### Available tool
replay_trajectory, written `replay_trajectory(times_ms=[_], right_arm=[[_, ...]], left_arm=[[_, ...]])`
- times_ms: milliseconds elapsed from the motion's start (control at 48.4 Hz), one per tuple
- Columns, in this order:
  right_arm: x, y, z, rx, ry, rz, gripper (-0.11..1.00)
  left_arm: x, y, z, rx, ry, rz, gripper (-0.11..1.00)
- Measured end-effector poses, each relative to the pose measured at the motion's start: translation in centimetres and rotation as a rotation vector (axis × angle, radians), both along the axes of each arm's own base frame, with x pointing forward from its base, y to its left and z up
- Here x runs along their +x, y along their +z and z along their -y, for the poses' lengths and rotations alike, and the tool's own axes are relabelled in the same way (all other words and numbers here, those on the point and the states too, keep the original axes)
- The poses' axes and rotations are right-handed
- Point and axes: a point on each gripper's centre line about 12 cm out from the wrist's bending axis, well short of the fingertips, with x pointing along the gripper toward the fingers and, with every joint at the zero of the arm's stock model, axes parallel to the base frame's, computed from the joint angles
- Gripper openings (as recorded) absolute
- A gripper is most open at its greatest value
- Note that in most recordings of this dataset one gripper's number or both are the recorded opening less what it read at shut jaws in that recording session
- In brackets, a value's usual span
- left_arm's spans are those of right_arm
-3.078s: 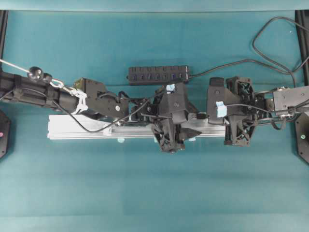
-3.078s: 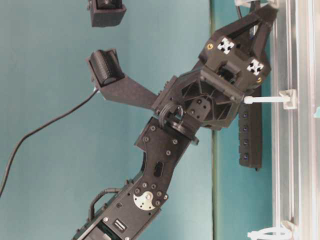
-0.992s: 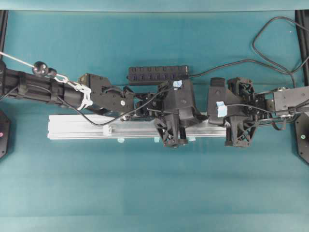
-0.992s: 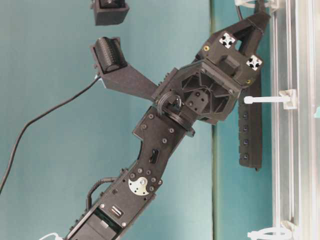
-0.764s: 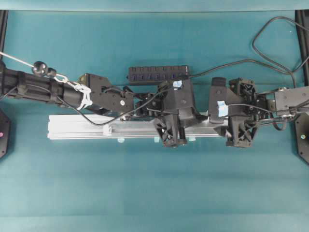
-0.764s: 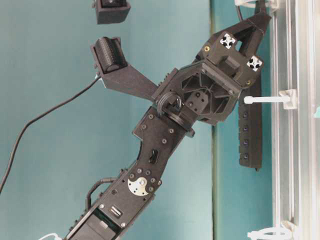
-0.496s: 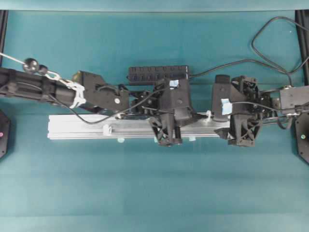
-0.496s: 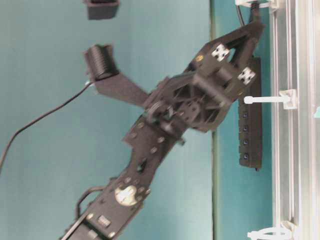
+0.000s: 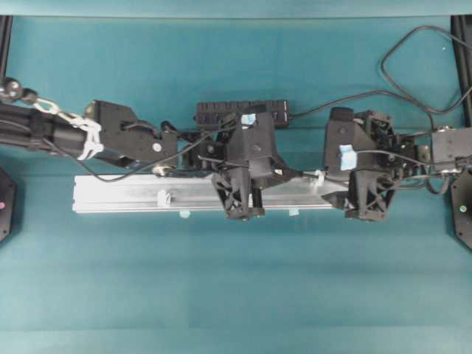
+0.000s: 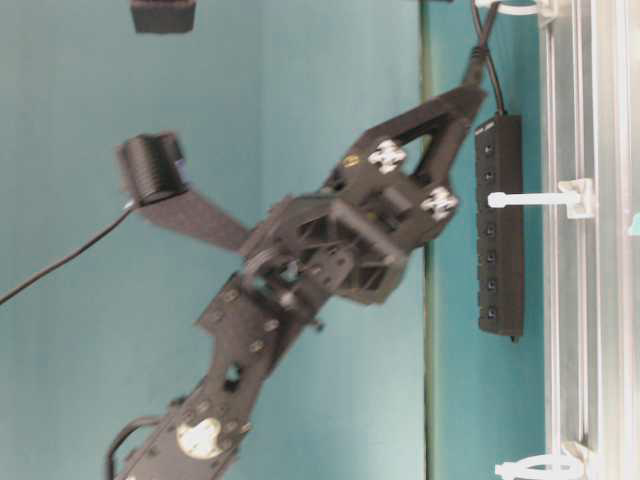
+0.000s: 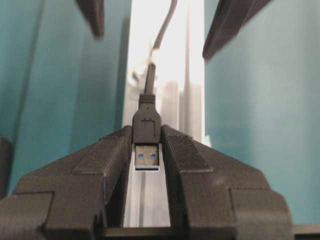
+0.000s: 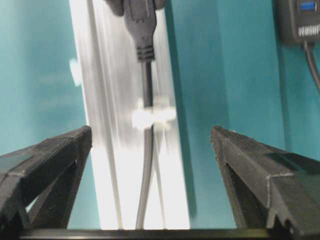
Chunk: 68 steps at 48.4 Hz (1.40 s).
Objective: Pass the USB cable through three rings with both arms.
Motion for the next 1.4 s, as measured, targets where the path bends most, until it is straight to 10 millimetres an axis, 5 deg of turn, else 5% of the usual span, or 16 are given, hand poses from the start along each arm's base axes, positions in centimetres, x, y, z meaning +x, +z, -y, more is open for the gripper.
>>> replay_trajectory(times_ms=[682, 1177, 1405], right_arm=[[3.6, -0.2, 0.5, 0.002, 0.011, 0.093, 0.64], [3.9, -0.2, 0.9, 0.003, 0.005, 0.132, 0.02], [3.9, -0.2, 0.7, 0.003, 0.009, 0.132, -0.05]], left_arm=[[-0.6, 0.7, 0.0, 0.003, -0.002, 0.009, 0.24], [-0.6, 0.7, 0.0, 0.003, 0.0, 0.009, 0.24], [-0.7, 0.7, -0.2, 0.003, 0.003, 0.007, 0.24]])
